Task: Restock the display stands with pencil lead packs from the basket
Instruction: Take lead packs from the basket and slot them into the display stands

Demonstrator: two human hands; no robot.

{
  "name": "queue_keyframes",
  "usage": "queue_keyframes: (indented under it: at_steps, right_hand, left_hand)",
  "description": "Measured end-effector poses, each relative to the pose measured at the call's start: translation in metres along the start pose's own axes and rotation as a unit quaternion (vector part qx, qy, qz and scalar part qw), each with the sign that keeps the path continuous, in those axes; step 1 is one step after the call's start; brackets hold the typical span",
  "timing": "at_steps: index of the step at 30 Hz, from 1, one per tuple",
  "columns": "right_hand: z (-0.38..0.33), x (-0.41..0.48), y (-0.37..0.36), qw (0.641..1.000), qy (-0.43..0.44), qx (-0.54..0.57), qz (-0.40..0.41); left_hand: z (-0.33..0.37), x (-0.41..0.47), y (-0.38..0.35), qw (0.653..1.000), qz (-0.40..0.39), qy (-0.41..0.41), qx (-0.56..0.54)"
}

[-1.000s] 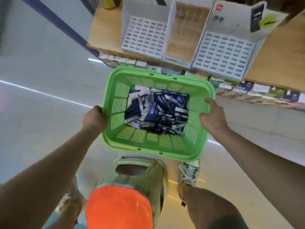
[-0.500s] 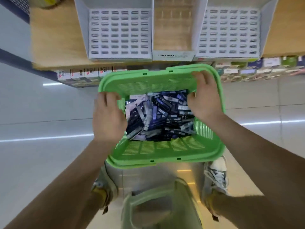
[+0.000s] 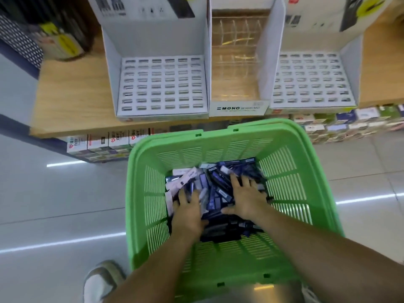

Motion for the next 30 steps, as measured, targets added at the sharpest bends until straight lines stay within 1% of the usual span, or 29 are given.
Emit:
queue_keyframes:
  at_steps: [2, 3, 5, 6, 8, 11, 13, 15, 17, 19, 21, 22, 24, 25, 26, 27, 28, 29, 30]
  right_hand:
    - [-0.006, -0.006, -0.003, 1.0, 0.002, 0.0, 0.018]
    - [-0.007, -0.008, -0.004, 1.0, 0.006, 0.007, 0.015]
    - [-0.005, -0.014, -0.003, 0.999, 0.017, 0.038, 0.01]
    - [-0.005, -0.016, 0.001, 0.998, 0.033, 0.046, 0.019]
    - [-0.003, -0.022, 0.01, 0.996, 0.059, 0.051, 0.032]
    - [0.001, -0.034, 0.021, 0.992, 0.056, 0.109, 0.017]
    - [0.001, -0.041, 0.031, 0.99, 0.051, 0.13, 0.019]
    - [0.002, -0.049, 0.046, 0.988, 0.03, 0.152, 0.028]
    - [0.005, -0.06, 0.058, 0.976, 0.006, 0.212, 0.036]
    - [0.008, -0.073, 0.067, 0.944, -0.013, 0.325, 0.045]
    - [0.008, -0.088, 0.074, 0.891, -0.016, 0.452, 0.044]
    - [0.006, -0.096, 0.075, 0.847, -0.015, 0.53, 0.033]
    - [0.001, -0.116, 0.076, 0.727, -0.019, 0.686, -0.009]
    - [-0.002, -0.124, 0.078, 0.679, -0.015, 0.734, -0.024]
    - [-0.004, -0.131, 0.078, 0.653, -0.008, 0.757, -0.032]
    - [-0.006, -0.138, 0.079, 0.642, 0.003, 0.765, -0.043]
    - [-0.007, -0.145, 0.079, 0.645, 0.017, 0.761, -0.059]
    - [-0.009, -0.152, 0.08, 0.662, 0.034, 0.744, -0.08]
    - [-0.011, -0.158, 0.082, 0.695, 0.055, 0.71, -0.101]
  left_hand:
    - [-0.003, -0.001, 0.003, 1.0, 0.006, 0.027, -0.009]
    - [-0.004, -0.003, 0.005, 1.0, 0.002, 0.029, 0.008]
    - [-0.004, -0.008, 0.009, 0.999, 0.008, -0.004, 0.032]
    - [-0.004, -0.01, 0.013, 0.999, 0.023, -0.019, 0.022]
    - [-0.007, -0.01, 0.023, 0.998, 0.05, -0.023, -0.011]
    - [-0.006, -0.015, 0.035, 0.997, 0.074, -0.018, -0.028]
    - [-0.003, -0.019, 0.044, 0.994, 0.091, -0.014, -0.066]
    - [-0.002, -0.023, 0.056, 0.988, 0.097, -0.003, -0.121]
    - [0.001, -0.029, 0.066, 0.98, 0.096, 0.004, -0.175]
    - [0.004, -0.036, 0.073, 0.966, 0.098, 0.003, -0.24]
    - [0.009, -0.045, 0.078, 0.948, 0.11, 0.01, -0.299]
    - [0.011, -0.05, 0.08, 0.936, 0.117, 0.014, -0.332]
    - [0.016, -0.06, 0.085, 0.907, 0.13, 0.017, -0.401]
    - [0.019, -0.066, 0.088, 0.888, 0.13, 0.022, -0.442]
    - [0.022, -0.073, 0.092, 0.866, 0.124, 0.029, -0.484]
    - [0.025, -0.079, 0.096, 0.843, 0.115, 0.035, -0.524]
    - [0.027, -0.085, 0.1, 0.823, 0.109, 0.035, -0.556]
    - [0.029, -0.091, 0.105, 0.809, 0.106, 0.03, -0.577]
    - [0.032, -0.097, 0.111, 0.803, 0.106, 0.023, -0.586]
Point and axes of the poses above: each hand's wrist, its own x-axis towards the middle knuckle, its own y-axis out of the back of the hand, z = x × y, the point moved 4 cm from there along x, towards the middle knuckle, and after that the axes turned 6 degrees about x, right-handed, at the moved point
